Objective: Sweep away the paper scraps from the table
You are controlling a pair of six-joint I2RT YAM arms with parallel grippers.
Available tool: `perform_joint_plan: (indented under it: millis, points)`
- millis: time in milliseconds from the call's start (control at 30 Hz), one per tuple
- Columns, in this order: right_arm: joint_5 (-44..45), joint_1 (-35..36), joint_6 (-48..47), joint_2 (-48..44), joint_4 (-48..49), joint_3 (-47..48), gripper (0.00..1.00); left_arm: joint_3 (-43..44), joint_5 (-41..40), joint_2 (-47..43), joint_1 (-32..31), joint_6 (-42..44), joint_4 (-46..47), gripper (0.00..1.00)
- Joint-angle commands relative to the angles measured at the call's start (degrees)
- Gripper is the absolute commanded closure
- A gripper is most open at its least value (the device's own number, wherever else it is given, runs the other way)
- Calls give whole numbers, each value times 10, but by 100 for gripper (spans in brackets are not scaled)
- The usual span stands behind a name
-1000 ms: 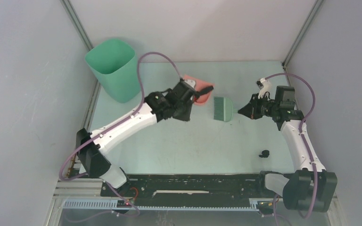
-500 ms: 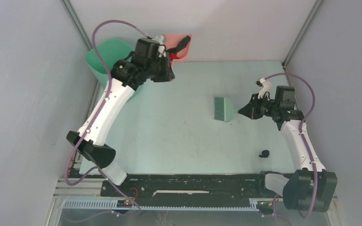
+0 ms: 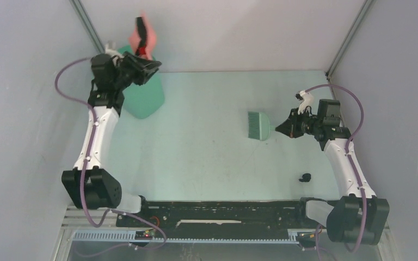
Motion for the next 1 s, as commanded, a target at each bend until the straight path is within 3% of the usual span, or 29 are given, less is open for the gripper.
perform_joint_plan:
  millis: [0,167,267,667,967]
  points:
    - [-2,-2,-11,-13,11,5,100,-155,99,-48,84,-348,459,100]
    - [-4,-3,-12,-18,8,5,100,-223,116,0,99,-541,715,100]
    - [-6,-3,-12,-16,8,5,100,-228,113,11,100,-583,766,100]
    - [-7,-3,-13,-13,7,5,100,-245,134,-11,96,-542,735,100]
    - [-7,-2,-14,-6,7,5,100,-287,132,-110,50,-326,523,100]
